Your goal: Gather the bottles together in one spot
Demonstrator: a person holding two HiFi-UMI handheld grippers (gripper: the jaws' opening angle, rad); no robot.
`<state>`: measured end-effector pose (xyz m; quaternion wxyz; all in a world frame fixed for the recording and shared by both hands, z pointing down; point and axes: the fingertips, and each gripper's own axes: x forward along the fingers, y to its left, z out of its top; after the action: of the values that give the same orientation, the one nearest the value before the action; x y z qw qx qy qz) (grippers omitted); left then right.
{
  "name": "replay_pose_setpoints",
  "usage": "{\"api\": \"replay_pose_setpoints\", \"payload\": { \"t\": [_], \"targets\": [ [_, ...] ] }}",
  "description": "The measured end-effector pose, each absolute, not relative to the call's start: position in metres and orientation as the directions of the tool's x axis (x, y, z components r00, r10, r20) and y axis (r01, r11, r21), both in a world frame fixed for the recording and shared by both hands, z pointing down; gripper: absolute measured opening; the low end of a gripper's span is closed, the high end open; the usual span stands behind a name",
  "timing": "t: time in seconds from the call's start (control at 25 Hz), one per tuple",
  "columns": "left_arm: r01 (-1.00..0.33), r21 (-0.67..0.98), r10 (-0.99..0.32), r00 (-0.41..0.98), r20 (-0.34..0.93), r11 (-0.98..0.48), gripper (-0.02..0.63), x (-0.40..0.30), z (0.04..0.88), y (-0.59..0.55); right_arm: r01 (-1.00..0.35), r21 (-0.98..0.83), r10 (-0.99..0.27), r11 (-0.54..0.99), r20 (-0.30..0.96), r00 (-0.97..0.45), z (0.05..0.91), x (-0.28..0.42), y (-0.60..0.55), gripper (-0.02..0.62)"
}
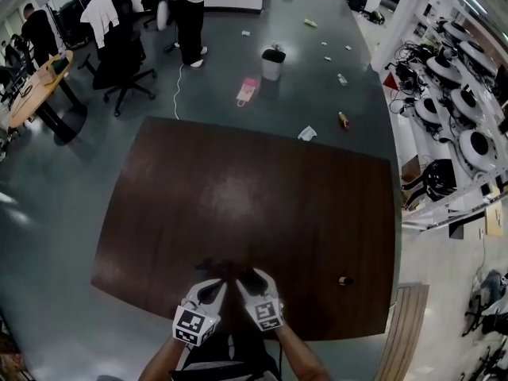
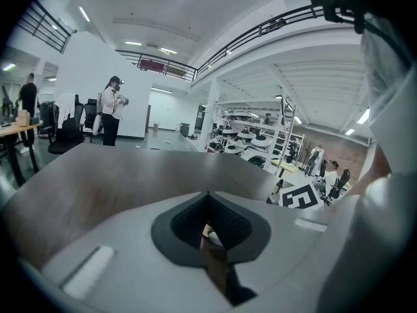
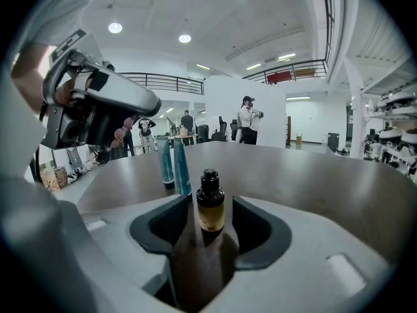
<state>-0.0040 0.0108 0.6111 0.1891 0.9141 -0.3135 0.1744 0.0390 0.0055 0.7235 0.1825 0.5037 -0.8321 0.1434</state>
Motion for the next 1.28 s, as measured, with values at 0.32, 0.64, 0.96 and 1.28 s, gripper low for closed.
{"api": "replay_pose_setpoints", "payload": {
  "t": [0.32, 0.64, 0.96, 1.28],
  "targets": [
    [-0.619, 0.218, -0.501, 0.758, 0.418, -0.755, 0.0, 0.004, 0.598, 0.012, -0.915, -0.05, -0.841, 0.4, 0.376, -0.388, 0.682, 0.056, 0.014, 0.19],
    [-0.555, 0.195, -0.456, 0.801, 0.389, -0.809, 0.0, 0.035, 0.579, 0.019, -0.963, -0.037, -0.925, 0.266, 0.272, -0.266, 0.623, 0.101, 0.031, 0.037],
    [-0.439, 0.185, -0.353, 0.861, 0.366, -0.879, 0.0, 0.076, 0.568, 0.034, -0.995, -0.04, -0.972, 0.086, 0.218, -0.093, 0.592, 0.146, 0.058, 0.002],
    [-0.28, 0.189, -0.201, 0.914, 0.352, -0.941, 0.0, 0.12, 0.566, 0.059, -0.987, -0.031, -0.957, -0.16, 0.249, 0.147, 0.598, 0.2, 0.109, 0.002]
  ]
}}
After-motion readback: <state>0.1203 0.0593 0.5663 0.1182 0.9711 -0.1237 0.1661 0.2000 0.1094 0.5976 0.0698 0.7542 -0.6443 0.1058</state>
